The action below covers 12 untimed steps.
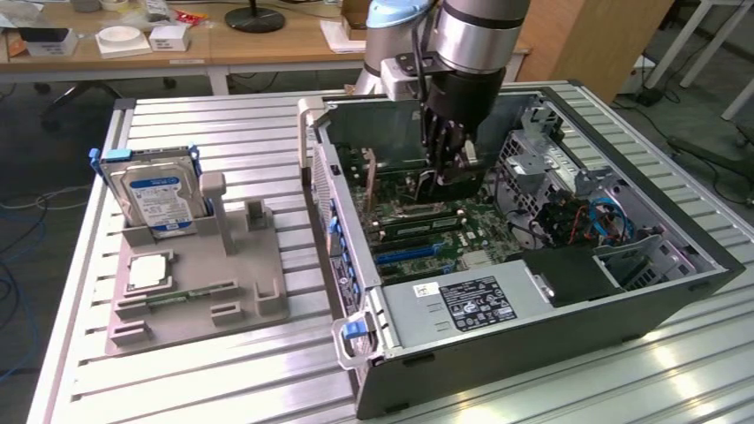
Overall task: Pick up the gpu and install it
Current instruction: 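Insert the gpu into the slot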
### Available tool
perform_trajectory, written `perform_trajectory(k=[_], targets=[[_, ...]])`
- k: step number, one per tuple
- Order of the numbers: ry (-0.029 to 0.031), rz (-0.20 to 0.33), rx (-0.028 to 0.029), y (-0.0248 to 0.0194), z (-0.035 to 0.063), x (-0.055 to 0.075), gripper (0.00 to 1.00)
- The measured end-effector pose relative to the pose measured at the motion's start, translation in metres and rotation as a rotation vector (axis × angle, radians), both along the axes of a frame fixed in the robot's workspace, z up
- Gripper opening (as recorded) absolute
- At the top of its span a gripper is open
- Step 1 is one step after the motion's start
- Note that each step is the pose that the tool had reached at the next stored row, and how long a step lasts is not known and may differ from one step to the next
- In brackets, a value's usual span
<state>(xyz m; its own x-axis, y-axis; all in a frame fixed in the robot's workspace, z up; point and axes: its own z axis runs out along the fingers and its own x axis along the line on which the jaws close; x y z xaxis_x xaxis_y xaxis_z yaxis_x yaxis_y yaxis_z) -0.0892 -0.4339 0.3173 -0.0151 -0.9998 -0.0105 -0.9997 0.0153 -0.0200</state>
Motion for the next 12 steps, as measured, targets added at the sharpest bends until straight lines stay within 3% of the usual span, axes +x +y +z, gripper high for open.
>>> perform_trajectory(k=[3, 9, 12], targets=[[0.0001, 0.000, 0.0000, -0.0020, -0.0015, -0.001, 0.26], [0.0001, -0.001, 0.0000, -0.0122, -0.0032, -0.001, 0.26], [0.0000, -0.002, 0.0001, -0.0136, -0.0069, -0.001, 0.26]])
